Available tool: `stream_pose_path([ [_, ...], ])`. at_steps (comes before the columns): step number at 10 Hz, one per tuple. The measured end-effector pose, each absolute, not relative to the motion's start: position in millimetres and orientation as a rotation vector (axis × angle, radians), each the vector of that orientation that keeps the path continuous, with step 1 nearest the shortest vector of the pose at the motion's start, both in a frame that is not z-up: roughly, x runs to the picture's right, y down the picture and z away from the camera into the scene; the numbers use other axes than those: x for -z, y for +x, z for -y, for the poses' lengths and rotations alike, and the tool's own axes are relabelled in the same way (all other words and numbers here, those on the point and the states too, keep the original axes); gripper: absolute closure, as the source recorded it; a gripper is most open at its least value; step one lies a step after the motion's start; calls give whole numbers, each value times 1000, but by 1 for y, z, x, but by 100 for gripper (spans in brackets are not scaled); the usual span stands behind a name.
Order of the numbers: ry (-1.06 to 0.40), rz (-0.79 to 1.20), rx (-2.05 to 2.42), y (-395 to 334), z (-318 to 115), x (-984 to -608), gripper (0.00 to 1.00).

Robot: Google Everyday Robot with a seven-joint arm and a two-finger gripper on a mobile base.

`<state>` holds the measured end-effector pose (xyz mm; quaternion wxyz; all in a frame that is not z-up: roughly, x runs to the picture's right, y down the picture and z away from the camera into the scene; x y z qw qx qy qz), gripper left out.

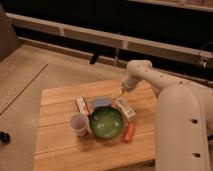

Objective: Stand the bottle upright

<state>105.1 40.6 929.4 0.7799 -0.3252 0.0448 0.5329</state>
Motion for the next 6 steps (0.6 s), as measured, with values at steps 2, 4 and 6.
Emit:
stream_pose_path([
  [2,-725,-93,-1157,95,-43,-934,35],
  [4,-772,-109,-1158,86,-56,-936,35],
  [6,-804,-126,-1151,80,-64,-940,35],
])
